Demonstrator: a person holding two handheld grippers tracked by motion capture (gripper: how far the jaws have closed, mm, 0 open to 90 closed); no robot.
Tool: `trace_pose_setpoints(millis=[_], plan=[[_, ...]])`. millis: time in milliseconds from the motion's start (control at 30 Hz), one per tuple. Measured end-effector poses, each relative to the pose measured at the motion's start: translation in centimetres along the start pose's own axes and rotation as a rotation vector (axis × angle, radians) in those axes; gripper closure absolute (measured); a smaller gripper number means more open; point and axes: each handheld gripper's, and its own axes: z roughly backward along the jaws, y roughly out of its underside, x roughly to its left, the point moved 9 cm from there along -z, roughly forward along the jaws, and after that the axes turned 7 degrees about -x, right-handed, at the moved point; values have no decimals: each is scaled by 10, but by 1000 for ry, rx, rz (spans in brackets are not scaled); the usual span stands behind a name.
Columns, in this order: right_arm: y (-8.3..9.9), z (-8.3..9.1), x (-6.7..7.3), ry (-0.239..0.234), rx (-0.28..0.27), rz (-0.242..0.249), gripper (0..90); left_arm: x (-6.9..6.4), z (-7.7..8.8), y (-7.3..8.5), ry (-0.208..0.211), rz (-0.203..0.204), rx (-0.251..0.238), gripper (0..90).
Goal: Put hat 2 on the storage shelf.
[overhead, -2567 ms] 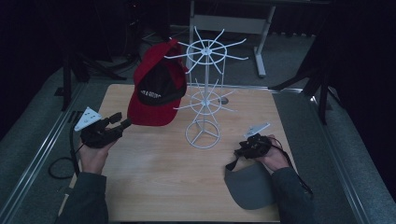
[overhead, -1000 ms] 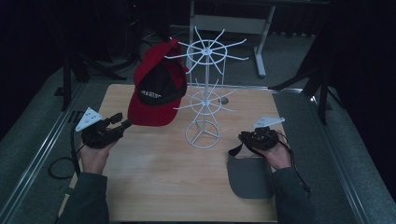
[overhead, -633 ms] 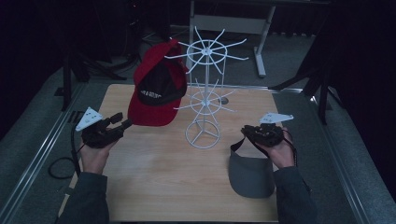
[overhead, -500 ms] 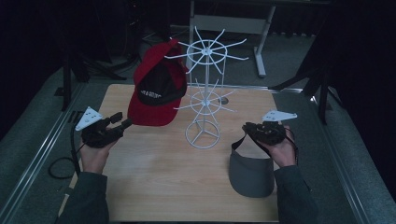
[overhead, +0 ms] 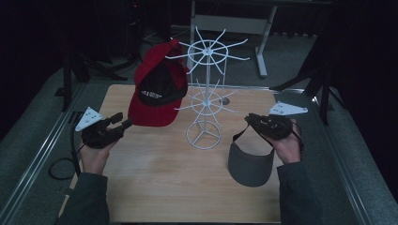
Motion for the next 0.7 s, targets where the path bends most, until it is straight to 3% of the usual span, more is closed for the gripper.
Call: trace_pose_setpoints(millis=[700], plan=[[-32,17,12,-6,-77,31,794,1,1,2,-3,0,1,520]])
